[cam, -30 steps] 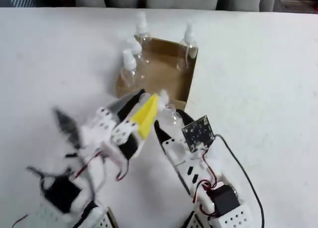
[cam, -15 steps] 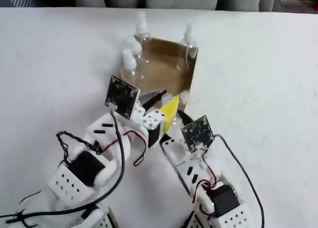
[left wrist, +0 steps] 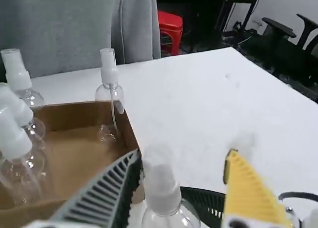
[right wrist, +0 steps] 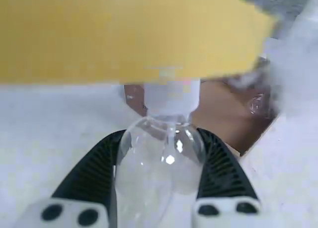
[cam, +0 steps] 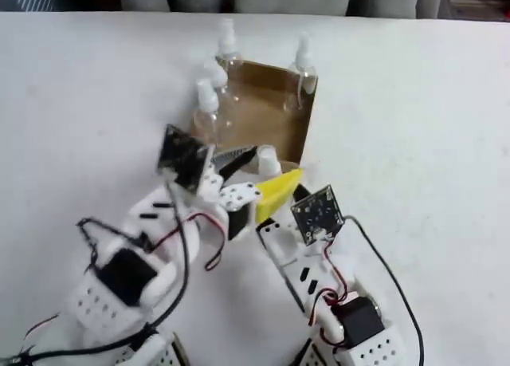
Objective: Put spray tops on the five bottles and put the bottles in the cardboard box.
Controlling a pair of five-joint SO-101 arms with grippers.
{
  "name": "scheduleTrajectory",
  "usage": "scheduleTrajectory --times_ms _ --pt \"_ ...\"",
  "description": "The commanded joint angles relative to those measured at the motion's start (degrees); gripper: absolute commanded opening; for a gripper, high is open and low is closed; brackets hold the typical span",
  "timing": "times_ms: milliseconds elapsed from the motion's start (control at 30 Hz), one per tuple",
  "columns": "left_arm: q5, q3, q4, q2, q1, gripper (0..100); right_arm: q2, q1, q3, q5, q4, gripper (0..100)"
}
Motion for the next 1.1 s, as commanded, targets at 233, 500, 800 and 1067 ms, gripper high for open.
scheduleTrajectory --times_ms 233,500,800,1067 --pt "-4.13 -3.6 14.95 -27.74 6.29 26 -0.31 1.1 -0.53 -0.35 -0.4 1.5" --pt "-5.01 2.02 18.37 -28.53 4.44 13 0.04 9.19 -7.03 -0.53 -2.59 1.5" --pt "-5.01 2.73 22.95 -31.34 8.66 2 2.15 11.91 -16.35 -0.53 -5.41 1.5" --pt "-5.1 14.95 19.69 -42.68 20.88 2 22.81 11.38 -29.8 -8.62 -9.54 1.5"
